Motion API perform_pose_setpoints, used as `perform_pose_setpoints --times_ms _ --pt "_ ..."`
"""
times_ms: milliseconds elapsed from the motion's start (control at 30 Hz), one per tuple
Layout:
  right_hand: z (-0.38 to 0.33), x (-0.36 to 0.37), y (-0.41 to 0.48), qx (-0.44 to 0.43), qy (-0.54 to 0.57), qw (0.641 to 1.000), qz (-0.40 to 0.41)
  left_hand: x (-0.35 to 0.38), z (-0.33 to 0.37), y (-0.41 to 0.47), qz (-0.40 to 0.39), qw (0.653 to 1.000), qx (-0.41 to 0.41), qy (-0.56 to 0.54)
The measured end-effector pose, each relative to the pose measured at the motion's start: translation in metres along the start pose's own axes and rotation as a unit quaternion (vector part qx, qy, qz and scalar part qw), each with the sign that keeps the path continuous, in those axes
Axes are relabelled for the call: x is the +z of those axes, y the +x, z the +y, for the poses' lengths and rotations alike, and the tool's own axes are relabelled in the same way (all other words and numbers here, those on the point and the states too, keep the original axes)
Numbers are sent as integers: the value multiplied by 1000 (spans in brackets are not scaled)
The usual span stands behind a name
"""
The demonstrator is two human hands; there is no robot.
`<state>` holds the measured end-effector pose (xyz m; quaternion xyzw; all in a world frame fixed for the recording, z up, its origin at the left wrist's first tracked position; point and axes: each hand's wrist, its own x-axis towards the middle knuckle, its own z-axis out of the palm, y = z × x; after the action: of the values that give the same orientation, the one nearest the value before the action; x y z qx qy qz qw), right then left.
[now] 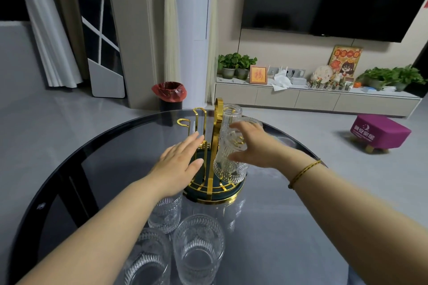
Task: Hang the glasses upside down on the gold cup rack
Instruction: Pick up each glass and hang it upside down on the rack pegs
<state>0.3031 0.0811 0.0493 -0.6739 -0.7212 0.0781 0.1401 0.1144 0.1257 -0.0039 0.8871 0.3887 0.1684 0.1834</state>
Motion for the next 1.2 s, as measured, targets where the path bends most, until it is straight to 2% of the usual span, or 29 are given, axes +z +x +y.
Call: perform_pose_setpoints --times_ms 533,700,867,1033,1133,1200 --pt "2 12 7 -7 -19 1000 3 1 -4 3 -8 1000 2 7" --pt "2 15 3 -14 7 999 34 0 -3 2 -3 1000 1 5" --pt "0 23 -19 -14 26 994 104 -5 3 -2 -8 1000 -18 23" --pt "-4 38 -65 -27 125 967 220 -12 0 -35 73 997 -24 -24" --pt "-14 64 -94 -10 198 954 224 -17 -13 -66 142 988 -40 -34" --pt "-20 81 -105 4 263 946 188 -20 -28 -86 183 981 -61 -22"
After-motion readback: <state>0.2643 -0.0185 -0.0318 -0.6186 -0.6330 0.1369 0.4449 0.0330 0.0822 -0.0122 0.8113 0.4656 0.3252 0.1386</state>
